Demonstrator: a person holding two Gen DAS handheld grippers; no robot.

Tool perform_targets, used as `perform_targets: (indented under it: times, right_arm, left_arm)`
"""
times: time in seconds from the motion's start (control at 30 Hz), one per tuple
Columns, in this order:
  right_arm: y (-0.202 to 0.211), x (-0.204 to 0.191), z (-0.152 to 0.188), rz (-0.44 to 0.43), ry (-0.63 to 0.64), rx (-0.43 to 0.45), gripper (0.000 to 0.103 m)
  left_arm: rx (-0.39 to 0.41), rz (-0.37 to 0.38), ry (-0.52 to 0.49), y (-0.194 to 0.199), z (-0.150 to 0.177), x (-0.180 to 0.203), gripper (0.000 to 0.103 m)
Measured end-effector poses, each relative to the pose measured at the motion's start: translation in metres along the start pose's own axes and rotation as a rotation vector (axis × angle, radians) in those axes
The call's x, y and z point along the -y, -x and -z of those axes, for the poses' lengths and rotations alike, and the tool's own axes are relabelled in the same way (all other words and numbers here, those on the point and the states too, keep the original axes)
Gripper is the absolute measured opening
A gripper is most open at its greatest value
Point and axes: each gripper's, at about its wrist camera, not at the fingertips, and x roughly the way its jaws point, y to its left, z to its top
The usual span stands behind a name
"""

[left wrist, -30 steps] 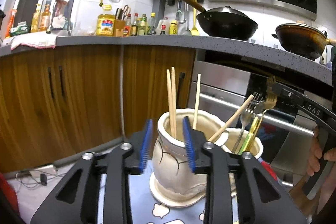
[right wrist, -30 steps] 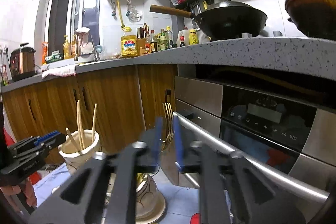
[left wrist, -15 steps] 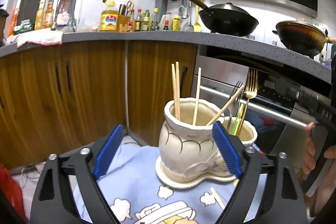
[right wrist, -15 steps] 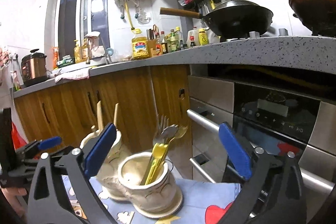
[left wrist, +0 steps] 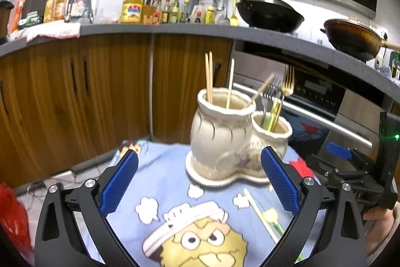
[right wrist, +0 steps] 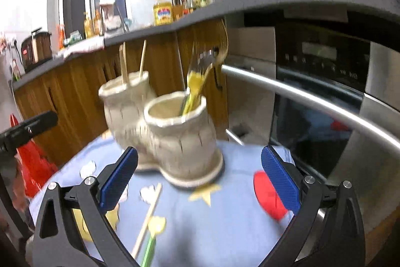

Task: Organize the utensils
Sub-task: 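Open both tools and pull them back from the holder, then grasp the green plastic spoon with the right tool while the left tool grasps the last chopstick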

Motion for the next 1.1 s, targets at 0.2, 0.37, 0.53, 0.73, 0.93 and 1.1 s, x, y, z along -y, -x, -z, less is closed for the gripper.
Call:
perform_targets:
  times: [0.2, 0.37, 0.53, 0.73, 0.93, 1.1]
  right_arm:
    - [0.010, -0.006, 0.020, -0.024, 0.008, -0.075, 0.098]
    - [0.014, -0.016, 0.036, -0.040, 0.059, -0.130, 0.097]
    - [0.013, -0.031, 0.050, -0.037, 0.139, -0.171, 0.097]
    - [-0.004, -0.041, 0.064, -0.046, 0.176, -0.292, 0.065]
    - [-0.016, -0.049, 0.070, -0.085, 0.169, -0.384, 0.037]
    - [-0.023, -0.059, 0.076, -0.083, 0.210, -0.440, 0.021]
  left_arm:
    - [-0.057, 0.009, -0.007, 0.007, 0.017, 0.002, 0.098]
    - [-0.066, 0.008, -0.016, 0.016, 0.026, 0.002, 0.098]
    - [-0.101, 0.008, -0.020, 0.016, 0.035, 0.000, 0.098]
    - [-0.136, -0.002, -0.018, 0.011, 0.047, -0.005, 0.098]
    - [-0.150, 0.010, 0.006, 0.008, 0.048, -0.005, 0.098]
    - [-0.155, 0.013, -0.009, 0.007, 0.048, 0.001, 0.098]
